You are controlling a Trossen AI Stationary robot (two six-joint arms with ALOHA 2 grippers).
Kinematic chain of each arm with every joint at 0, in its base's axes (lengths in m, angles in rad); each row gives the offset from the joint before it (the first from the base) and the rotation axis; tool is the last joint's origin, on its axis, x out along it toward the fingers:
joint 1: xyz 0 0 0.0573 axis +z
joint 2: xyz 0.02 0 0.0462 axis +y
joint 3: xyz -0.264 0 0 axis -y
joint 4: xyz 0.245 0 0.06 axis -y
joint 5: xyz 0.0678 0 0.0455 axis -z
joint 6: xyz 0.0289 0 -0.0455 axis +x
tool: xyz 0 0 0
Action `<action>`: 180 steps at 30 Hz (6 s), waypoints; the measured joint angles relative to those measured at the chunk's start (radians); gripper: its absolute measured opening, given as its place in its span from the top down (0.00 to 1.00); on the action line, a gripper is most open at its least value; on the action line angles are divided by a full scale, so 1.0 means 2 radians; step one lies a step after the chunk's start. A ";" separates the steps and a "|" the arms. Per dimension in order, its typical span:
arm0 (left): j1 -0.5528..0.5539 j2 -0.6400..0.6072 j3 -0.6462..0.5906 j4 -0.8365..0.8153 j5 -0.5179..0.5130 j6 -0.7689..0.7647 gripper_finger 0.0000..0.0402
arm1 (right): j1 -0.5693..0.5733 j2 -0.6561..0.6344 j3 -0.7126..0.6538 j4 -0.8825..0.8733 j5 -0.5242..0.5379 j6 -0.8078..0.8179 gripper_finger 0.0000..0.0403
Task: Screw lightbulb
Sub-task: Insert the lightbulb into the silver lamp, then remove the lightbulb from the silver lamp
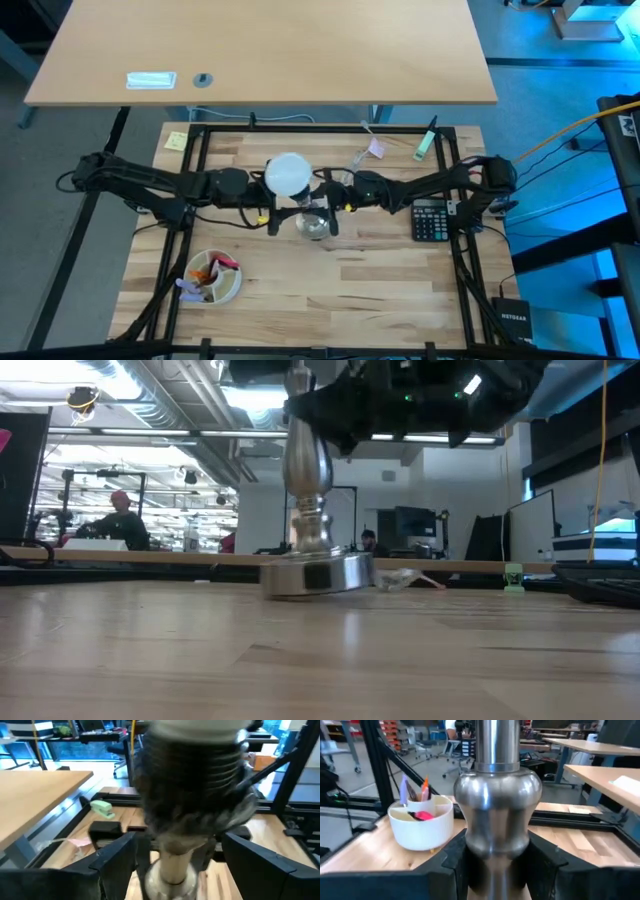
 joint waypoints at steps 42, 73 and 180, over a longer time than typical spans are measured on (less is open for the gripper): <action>0.003 0.001 -0.012 -0.020 -0.003 -0.024 0.30 | 0.000 -0.111 -0.001 -0.174 0.054 -0.031 0.20; 0.039 0.148 -0.061 0.200 0.048 -0.004 0.30 | 0.000 -0.285 -0.001 -0.370 0.052 -0.003 0.20; -0.056 0.072 -0.060 0.211 0.149 0.066 0.69 | 0.079 -0.129 0.251 -0.309 -0.123 -0.028 0.53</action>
